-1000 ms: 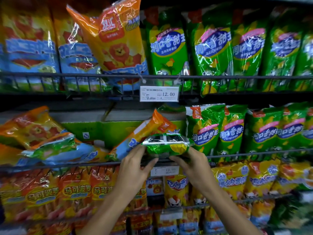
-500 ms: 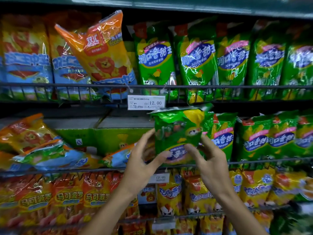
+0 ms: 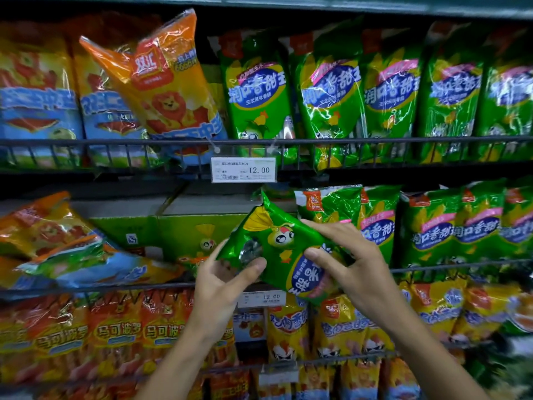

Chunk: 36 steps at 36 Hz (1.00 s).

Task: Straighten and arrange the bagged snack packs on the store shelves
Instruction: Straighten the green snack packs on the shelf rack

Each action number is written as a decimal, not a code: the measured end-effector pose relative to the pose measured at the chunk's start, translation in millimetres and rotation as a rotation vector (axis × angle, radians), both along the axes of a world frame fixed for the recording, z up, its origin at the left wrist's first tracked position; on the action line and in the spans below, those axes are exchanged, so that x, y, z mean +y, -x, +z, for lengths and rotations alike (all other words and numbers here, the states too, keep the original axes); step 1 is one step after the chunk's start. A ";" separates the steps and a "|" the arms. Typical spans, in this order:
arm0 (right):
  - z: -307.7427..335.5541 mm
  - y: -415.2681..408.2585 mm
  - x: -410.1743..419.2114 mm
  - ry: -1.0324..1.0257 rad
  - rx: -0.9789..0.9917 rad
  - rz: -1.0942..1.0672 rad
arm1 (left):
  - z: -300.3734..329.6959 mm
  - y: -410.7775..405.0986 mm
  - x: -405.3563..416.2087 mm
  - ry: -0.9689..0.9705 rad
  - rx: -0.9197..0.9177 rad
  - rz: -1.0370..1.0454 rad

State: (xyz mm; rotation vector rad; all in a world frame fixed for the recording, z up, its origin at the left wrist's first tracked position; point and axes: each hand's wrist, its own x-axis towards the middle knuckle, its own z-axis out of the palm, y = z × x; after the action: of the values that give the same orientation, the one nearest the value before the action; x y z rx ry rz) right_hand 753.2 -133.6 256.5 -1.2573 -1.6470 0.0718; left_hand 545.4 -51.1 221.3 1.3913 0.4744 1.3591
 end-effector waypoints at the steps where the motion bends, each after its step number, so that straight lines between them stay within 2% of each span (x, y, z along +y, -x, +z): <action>1: -0.7 1.8 0.4 -0.005 0.011 -0.009 | 0.2 -0.7 -0.5 0.015 -0.027 0.024; 5: -11.0 9.3 -2.4 -0.119 0.075 -0.102 | -2.7 -2.5 -3.3 0.144 -0.131 0.048; 8: -34.1 13.4 -12.8 -0.433 0.087 -0.285 | -5.1 -0.5 -5.2 0.245 -0.254 0.033; 10: -54.2 18.8 -19.0 -0.592 0.101 -0.273 | -2.9 0.8 -9.2 0.297 -0.331 -0.026; 11: -64.1 23.7 -21.4 -0.601 0.102 -0.216 | -1.6 0.3 -11.0 0.316 -0.358 -0.040; 13: -77.6 34.3 -23.0 -0.399 0.120 -0.098 | -0.9 -1.9 -11.7 0.339 -0.406 -0.052; 15: -82.9 45.0 -20.9 -0.040 0.222 -0.022 | 0.4 -5.5 -13.9 0.386 -0.468 -0.063; 18: -76.3 54.4 -8.4 0.265 0.587 0.160 | -2.3 -14.1 -17.2 0.470 -0.537 -0.092; 21: -59.1 61.8 0.2 0.228 1.034 0.397 | -8.4 -21.8 -24.9 0.496 -0.557 -0.163; 25: -42.3 65.0 -4.6 0.124 1.259 0.348 | -19.2 -19.4 -34.8 0.460 -0.464 -0.192; 29: -42.1 55.0 -6.3 0.110 1.275 0.208 | -28.4 -7.3 -30.2 0.359 -0.278 -0.138; 31: -37.3 50.4 -9.5 0.123 1.243 0.130 | -31.5 1.7 -28.4 0.373 -0.259 -0.076; 33: -32.5 42.7 -13.1 0.114 1.181 0.088 | -33.3 10.4 -25.6 0.325 -0.234 -0.037; 36: -20.2 33.5 -17.4 0.117 1.018 -0.027 | -31.9 19.6 -22.4 0.239 -0.092 0.037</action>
State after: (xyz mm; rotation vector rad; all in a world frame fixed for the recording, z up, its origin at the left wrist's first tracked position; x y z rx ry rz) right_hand 719.8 -151.0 236.3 -1.0444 -0.7428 0.6822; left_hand 525.7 -73.4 189.4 1.1253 0.5838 1.3427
